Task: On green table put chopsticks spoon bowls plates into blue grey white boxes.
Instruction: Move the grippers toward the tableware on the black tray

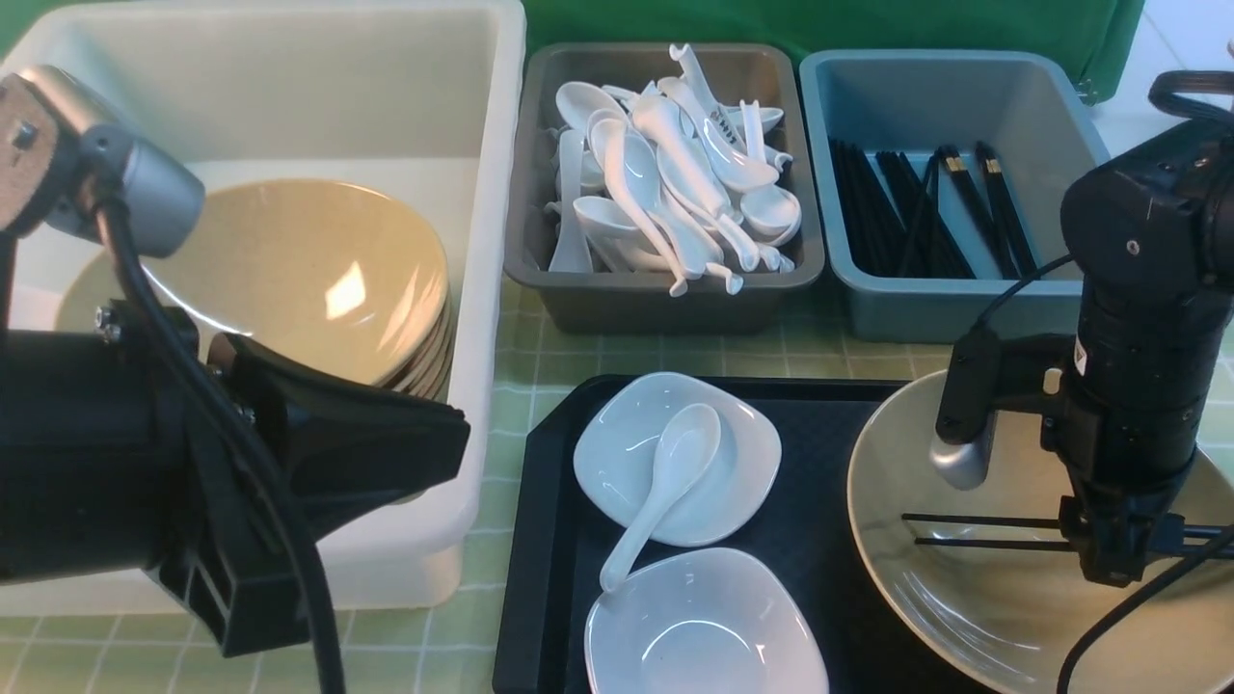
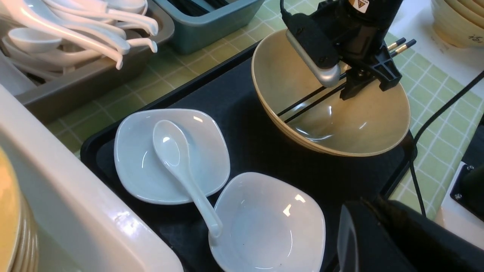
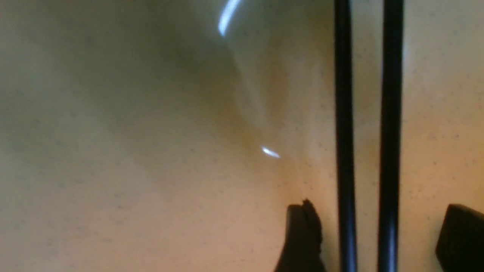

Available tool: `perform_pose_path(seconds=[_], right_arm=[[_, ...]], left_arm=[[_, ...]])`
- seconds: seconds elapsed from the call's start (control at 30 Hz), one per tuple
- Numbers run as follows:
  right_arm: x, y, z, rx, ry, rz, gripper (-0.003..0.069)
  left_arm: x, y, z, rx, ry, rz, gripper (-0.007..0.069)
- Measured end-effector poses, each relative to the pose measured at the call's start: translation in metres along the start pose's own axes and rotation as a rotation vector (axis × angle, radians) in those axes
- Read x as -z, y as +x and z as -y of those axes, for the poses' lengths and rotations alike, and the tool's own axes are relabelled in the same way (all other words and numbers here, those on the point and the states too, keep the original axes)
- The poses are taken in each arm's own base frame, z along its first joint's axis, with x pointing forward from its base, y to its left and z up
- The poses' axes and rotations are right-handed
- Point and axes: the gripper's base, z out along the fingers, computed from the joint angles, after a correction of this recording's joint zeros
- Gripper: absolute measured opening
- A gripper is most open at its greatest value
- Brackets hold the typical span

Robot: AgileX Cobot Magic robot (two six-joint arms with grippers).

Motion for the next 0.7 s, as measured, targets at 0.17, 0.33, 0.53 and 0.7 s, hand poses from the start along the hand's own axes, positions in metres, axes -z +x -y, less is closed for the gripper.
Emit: perform_pose_path(seconds=[0.17,0.33,0.53,0.7], right_arm=[[-0.001,0.006,0.005,-0.026,-0.007,-0.008,0.0305],[-0.001,0.008,0.004,-0.031,-0.023,-0.025,0.0066],[0.009,0.014,-0.002,-0.015,-0.041,-0.019,0.0064],[0.039,0.018,-0.004,-0.002,-0.012,0.088,0.0064]], left_arm=[[0.000,0.000,0.000,0.001,0.001,0.000,-0.0001],[0.000,0.000,0.000,0.001,0.001,0.000,-0.0001],[0.000,0.000,0.000,0.002,0.003,0.001,-0.0001],[0.000,0.000,0.000,0.002,0.003,0.001,-0.0001]])
